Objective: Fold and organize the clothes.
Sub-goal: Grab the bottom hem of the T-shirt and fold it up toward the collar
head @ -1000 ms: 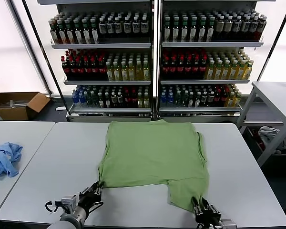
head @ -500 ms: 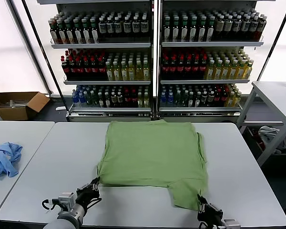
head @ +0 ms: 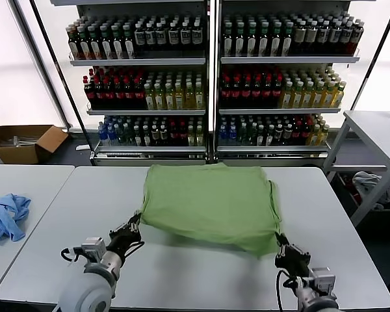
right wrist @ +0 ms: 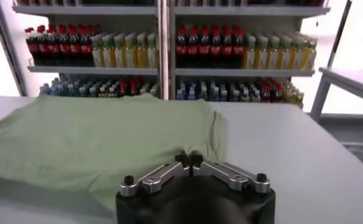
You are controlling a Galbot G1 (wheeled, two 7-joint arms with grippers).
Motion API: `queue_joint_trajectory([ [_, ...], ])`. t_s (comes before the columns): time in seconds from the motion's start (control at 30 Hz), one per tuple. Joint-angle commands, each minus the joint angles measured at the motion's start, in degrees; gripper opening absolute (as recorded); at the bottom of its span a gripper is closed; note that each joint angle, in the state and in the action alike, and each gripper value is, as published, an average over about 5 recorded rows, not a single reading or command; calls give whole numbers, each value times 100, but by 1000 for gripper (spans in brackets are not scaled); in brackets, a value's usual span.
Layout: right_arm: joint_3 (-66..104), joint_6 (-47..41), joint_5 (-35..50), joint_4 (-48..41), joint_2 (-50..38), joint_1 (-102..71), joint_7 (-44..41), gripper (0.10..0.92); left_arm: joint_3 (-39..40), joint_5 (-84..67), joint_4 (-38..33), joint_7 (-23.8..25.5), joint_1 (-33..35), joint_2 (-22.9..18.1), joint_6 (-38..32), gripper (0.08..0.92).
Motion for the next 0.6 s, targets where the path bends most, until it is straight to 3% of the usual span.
queue_joint_trajectory([
  [0.03, -157, -114, -263, -956, -312, 1433, -327, 106, 742, 77, 869, -532, -1455, -431, 124, 79],
  [0.6, -1201, 422, -650, -2762, -142, 3066, -712, 106, 862, 646, 1584, -832, -1724, -707, 432, 79],
])
